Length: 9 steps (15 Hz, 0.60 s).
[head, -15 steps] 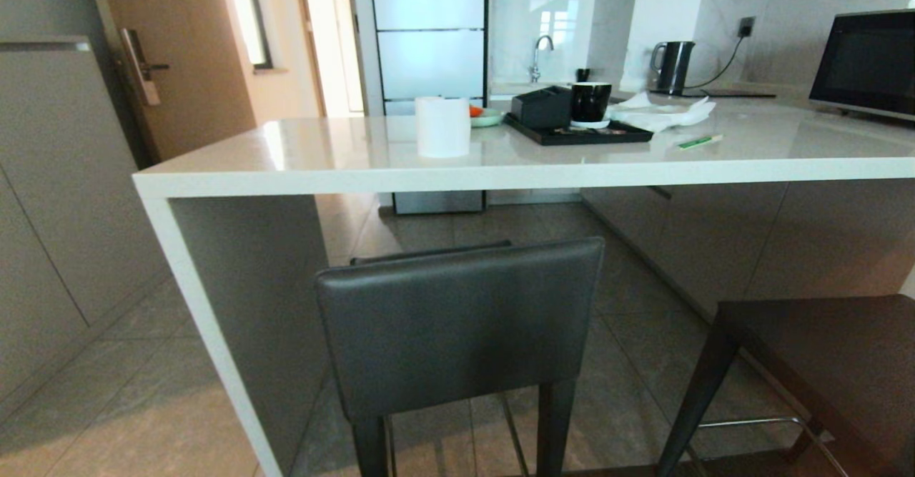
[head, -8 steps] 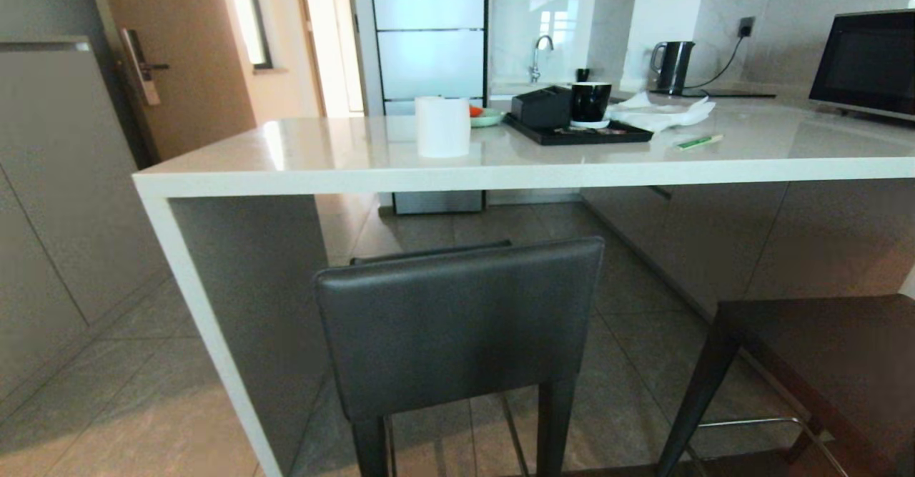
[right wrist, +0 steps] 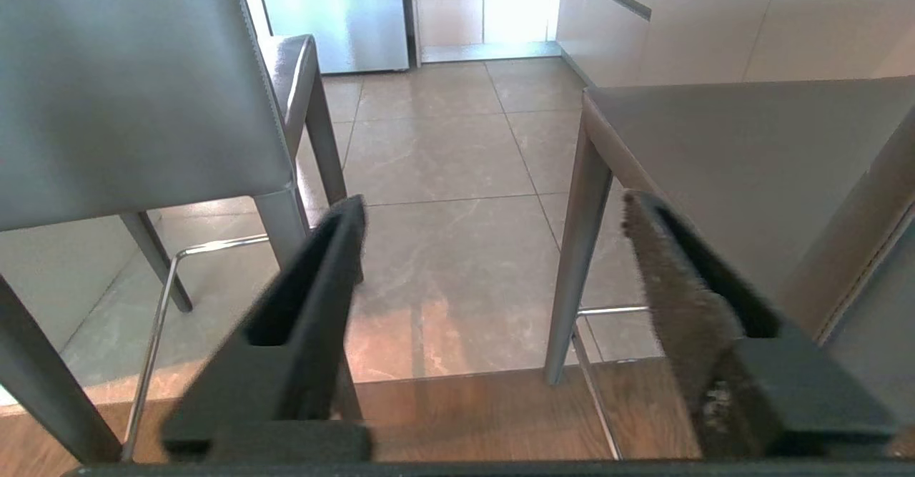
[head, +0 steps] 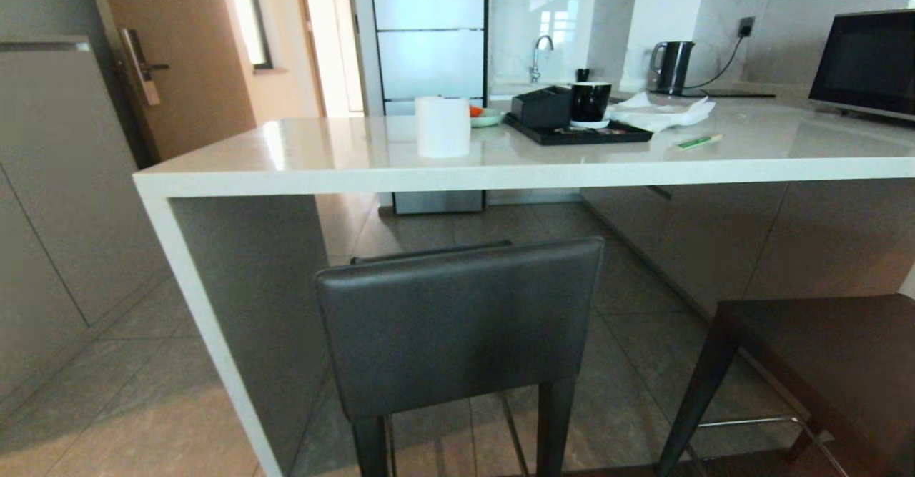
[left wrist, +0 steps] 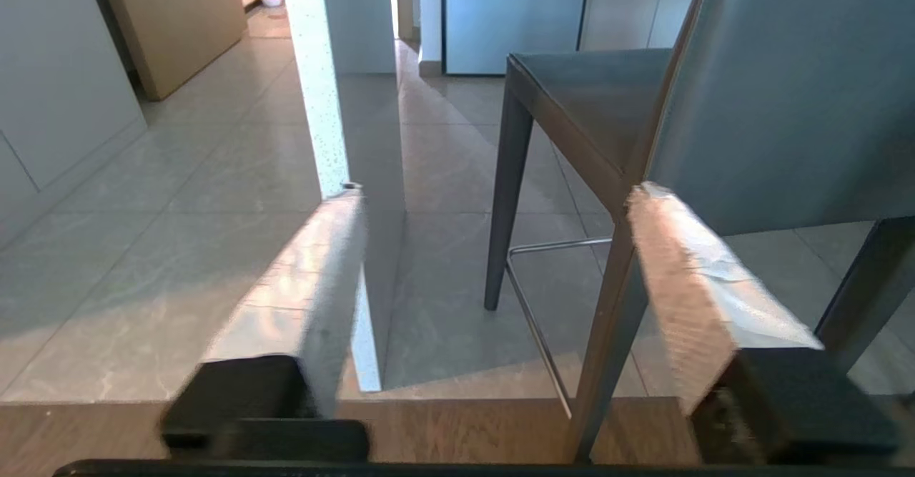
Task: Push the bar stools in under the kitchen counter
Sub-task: Pull the gray chair out from under the dining table
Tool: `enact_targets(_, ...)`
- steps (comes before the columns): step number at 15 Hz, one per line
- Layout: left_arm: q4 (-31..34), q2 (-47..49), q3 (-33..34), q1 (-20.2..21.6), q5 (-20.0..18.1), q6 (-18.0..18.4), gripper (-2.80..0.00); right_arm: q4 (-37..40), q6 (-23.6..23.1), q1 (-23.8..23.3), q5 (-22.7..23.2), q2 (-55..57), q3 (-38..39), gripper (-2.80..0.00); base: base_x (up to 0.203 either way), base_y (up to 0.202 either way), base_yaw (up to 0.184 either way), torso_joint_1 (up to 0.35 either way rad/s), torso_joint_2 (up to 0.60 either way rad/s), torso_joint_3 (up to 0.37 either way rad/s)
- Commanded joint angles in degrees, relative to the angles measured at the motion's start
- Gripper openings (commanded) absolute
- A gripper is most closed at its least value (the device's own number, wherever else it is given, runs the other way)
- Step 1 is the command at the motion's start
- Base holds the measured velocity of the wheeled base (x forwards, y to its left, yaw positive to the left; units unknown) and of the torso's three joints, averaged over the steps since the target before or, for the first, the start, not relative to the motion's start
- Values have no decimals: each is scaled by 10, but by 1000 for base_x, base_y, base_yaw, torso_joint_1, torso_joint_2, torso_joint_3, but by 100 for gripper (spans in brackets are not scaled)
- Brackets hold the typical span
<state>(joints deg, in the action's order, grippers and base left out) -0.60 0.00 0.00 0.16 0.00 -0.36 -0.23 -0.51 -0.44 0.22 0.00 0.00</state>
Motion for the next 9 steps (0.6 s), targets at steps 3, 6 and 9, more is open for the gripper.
enact_targets(3,5,5,-1,1,-5,34,0,7,-24,1,8,25,0,0,0,0,0,0,0,0)
enact_targets(6,31,25,-96,0,-76,40,0,9,-42,3,31,62,-88,0,0,0,0,0,0,0)
enact_targets(9,191,105,-274,-5,-242,19,0,4,-16,34,70,183,-195,0,0,0,0,0,0,0)
